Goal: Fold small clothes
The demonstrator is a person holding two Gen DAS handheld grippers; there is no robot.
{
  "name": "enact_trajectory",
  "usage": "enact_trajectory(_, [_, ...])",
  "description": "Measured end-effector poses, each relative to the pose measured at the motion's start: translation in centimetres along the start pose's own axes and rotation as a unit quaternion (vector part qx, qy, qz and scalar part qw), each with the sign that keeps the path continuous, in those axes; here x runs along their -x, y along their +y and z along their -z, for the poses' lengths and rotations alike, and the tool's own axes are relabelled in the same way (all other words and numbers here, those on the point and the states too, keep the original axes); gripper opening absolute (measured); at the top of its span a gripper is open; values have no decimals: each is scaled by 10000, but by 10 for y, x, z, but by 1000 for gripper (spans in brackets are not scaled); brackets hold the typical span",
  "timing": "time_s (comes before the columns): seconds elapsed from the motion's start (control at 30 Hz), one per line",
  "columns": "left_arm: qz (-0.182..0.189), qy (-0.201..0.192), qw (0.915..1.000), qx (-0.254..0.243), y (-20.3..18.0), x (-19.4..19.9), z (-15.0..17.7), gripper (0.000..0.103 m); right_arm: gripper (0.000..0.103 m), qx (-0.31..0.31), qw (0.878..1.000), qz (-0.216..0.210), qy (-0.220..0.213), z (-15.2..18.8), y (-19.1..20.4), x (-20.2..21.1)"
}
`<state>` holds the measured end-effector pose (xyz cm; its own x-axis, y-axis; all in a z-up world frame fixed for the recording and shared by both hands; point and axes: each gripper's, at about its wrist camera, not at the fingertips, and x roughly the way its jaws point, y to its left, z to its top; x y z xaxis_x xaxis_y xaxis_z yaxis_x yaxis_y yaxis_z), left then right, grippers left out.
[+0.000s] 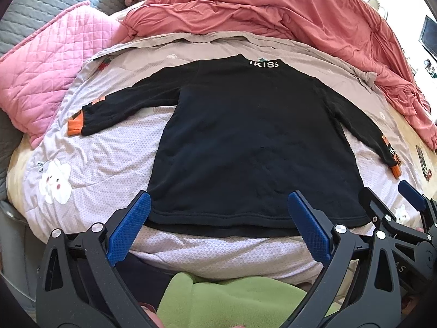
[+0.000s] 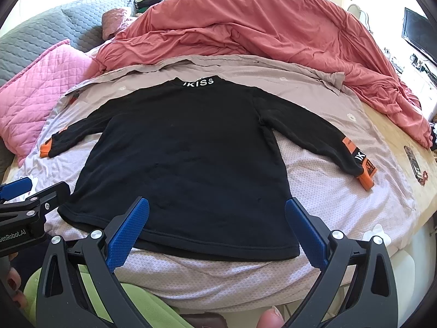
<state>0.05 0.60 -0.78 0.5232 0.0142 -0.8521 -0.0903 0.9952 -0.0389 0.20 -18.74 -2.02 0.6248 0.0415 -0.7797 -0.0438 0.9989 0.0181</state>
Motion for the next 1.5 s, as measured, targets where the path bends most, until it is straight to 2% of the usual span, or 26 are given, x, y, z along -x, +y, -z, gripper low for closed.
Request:
enact_trajectory(1.07, [-8,25,10000,-6,-2,-2,-1,94,99,-47,10000,-43,37,3,-1,-5])
enact_trajectory(1.5, [-60,37,9999,-72,-8,-13,-14,94,99,-201,9997,-100,64,-5,-8,-14])
